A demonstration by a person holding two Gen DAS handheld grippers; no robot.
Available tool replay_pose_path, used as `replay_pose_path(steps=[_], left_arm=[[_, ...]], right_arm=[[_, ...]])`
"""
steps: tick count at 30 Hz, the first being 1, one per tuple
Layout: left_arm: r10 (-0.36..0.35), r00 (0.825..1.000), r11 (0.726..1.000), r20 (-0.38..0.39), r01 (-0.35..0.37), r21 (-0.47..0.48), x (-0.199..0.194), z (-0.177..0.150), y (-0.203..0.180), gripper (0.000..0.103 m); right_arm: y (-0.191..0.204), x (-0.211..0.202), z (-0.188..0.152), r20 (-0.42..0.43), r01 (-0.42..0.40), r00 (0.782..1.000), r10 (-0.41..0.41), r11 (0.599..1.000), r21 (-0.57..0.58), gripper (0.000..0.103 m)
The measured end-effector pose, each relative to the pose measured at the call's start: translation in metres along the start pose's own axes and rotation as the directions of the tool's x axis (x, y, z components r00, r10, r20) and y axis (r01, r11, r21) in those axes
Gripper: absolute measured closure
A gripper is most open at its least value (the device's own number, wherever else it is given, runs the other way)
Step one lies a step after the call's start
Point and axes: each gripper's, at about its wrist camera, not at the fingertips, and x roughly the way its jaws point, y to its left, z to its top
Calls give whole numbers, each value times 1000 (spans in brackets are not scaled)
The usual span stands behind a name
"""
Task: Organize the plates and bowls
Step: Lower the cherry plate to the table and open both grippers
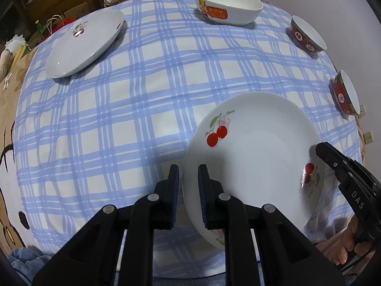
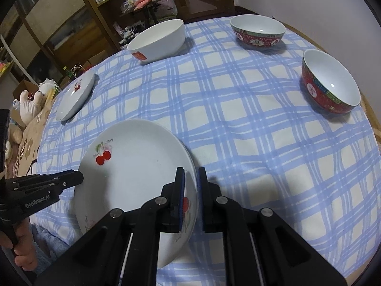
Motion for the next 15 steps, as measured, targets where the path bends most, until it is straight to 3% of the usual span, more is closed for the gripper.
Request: replay_pose_path(steps=[12, 15], left_arm=[[7, 1000, 999, 29, -6, -49, -15, 10, 22, 73], [34, 999, 998, 32, -33, -55, -18, 11, 30, 43]], right_arm=[[5, -8, 10, 38, 1, 999, 0, 1000, -29, 91], [9, -8, 17, 50, 21, 999, -19, 999, -49, 91]])
